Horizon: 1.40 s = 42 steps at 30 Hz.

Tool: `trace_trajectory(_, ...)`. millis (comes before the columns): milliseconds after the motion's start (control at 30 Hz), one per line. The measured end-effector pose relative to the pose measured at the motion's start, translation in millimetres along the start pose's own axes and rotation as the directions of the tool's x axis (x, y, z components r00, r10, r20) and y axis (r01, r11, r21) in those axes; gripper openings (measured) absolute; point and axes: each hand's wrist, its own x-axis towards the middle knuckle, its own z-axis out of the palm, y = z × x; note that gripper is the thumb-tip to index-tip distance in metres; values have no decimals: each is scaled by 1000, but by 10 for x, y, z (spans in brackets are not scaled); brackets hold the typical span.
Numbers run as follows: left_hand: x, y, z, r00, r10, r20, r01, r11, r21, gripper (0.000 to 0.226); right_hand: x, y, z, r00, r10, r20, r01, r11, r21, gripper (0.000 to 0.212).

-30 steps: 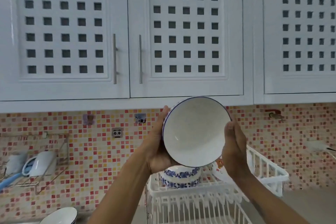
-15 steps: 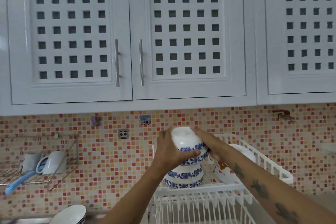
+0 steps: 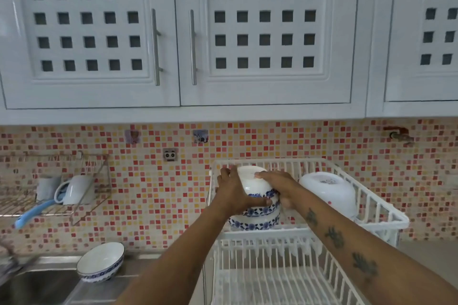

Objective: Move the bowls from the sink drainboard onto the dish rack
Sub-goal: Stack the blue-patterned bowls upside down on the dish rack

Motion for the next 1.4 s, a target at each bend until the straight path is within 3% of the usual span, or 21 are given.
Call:
trace_trajectory(233,30,-52,51,998,-31,63,27,997,74,134,74,97,35,998,60,29,-60,998,-2,45)
trace_trajectory(567,53,-92,117,996,-37,81,32,998,61,135,175,169,5,992,43,117,-34,997,-75,43)
trace_trajectory(633,28,-76,110,997,-22,76,20,999,25,135,144,183,21,997,2,79,11,986,-166,49)
trace_trajectory(700,-18,-48,36,999,18,37,-16,999,-47,129,85,188,62,984,-173,-41,145,911,-385,59)
trace_trajectory(733,-57,-39,-36,999,53,4,-52,994,-97,124,38,167,88,938,-334,-99,246,835,-492,61)
trace_trajectory(800,-132,-67,-242,990,107,-92,-123,973,-197,111,-154,45,191,752,-653,-97,497,656,-568,56)
trace_trajectory(867,-171,-170,-487,979,86,-185,-136,951,-279,95,-330,-114,354,598,-799,-62,664,537,-520,49)
trace_trajectory(1000,-273,-594,-877,920,-87,-382,-93,898,-429,63,-581,-354,1005,527,-850,9,813,500,-299,35)
trace_trajectory(1067,-433,-865,-1003,875,-132,-466,-114,879,-463,48,-675,-381,1416,427,-899,98,886,395,-244,31)
trace_trajectory(1133,-563,-1247,-1120,856,-230,-463,-64,842,-536,37,-733,-318,1825,288,-917,277,946,228,-229,31)
trace_trajectory(1200,-679,-1731,-1227,853,-375,-362,58,758,-650,33,-759,-203,2230,217,-866,450,967,129,-218,35)
trace_trajectory(1267,-808,-2238,-1335,827,-508,-239,213,678,-703,29,-743,-39,2607,247,-794,555,965,153,-211,38)
trace_trajectory(1300,-882,-2487,-1385,805,-566,-176,301,646,-702,32,-698,62,2788,295,-756,584,955,214,-205,39)
trace_trajectory(1400,-1103,-3135,-1496,690,-722,-52,477,508,-717,42,-470,368,3260,517,-573,635,834,504,-225,36)
